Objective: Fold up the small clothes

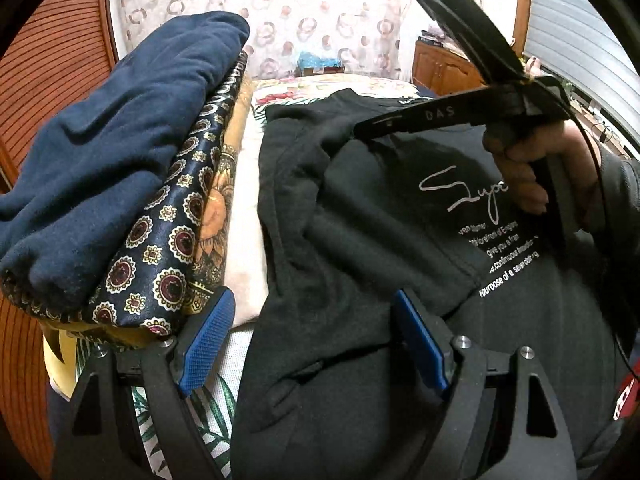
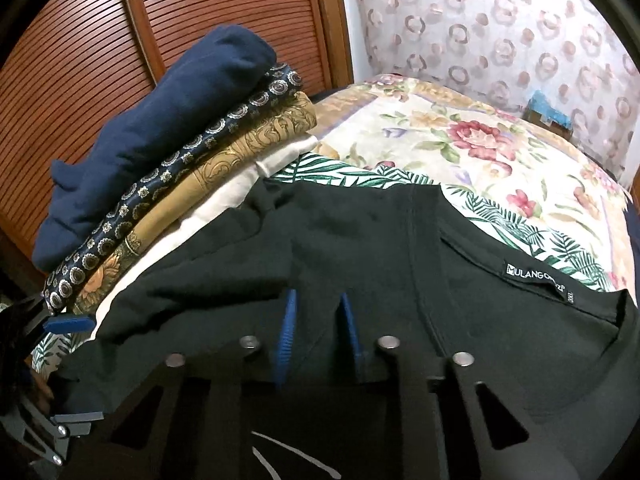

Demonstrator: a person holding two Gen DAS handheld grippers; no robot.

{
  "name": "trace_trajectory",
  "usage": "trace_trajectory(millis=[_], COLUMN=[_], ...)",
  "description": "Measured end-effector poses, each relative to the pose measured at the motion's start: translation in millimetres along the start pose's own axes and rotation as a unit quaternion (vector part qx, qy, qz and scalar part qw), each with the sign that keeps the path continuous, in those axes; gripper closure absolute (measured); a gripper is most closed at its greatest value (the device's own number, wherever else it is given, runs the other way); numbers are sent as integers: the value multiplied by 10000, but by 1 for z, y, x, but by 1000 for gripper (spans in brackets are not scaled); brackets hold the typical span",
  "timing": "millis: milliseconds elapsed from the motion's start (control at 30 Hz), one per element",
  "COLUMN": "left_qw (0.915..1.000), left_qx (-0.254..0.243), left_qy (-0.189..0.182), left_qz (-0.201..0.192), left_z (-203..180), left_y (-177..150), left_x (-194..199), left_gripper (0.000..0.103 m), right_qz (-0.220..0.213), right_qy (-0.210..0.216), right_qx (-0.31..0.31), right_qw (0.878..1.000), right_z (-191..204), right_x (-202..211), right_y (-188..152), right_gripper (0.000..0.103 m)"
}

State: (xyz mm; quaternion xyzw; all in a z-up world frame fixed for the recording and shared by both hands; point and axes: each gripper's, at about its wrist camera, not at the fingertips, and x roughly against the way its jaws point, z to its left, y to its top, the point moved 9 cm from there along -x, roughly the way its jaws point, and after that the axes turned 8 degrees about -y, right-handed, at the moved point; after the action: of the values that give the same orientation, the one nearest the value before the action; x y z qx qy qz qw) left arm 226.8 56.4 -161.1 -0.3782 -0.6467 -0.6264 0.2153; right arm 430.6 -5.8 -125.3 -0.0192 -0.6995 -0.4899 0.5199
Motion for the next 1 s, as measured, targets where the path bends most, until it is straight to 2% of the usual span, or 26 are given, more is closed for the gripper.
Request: trace_trajectory(millis=[33,133,233,367,467,567,767,867,1000], left_qw=[10000,9998,9989,9988,9989,9990,10000,9998,9998], left_qx=[-4,60,149,161,148,149,10,-160,-149], left_qy=[-5,-145,-249,-272,-250,-247,-47,36,-9], left_qz=[-4,-146,-363,-384,-367,-346,-25,138,164], left_z=[0,1,3,4,4,3,0,-4,-3], left_y=[-1,1,2,2,4,3,-1,-3,-4], left_x=[1,6,16,18,16,15,2,-5,-6], left_gripper=[21,21,21,21,21,21,20,13,11], right_qz=[-15,-197,-530,-820,-714,-551,-237,-264,-408], right_qy=[64,122,157,-152,-585,-788,-713,-718,-725], right_qx=[15,-36,-191,-349,-330,-386,-502,-471,-612], right_qw=[10000,9997,9983,9959,9952,9946,9959,9960,9947], right_z=[2,6,4,-5,-15,-25,-30,-28,-34], right_x=[1,16,51,91,99,103,94,96,106], right_y=[-2,1,2,-6,-19,-33,-57,-62,-67], right_gripper=[96,97,98,98,98,98,97,88,70])
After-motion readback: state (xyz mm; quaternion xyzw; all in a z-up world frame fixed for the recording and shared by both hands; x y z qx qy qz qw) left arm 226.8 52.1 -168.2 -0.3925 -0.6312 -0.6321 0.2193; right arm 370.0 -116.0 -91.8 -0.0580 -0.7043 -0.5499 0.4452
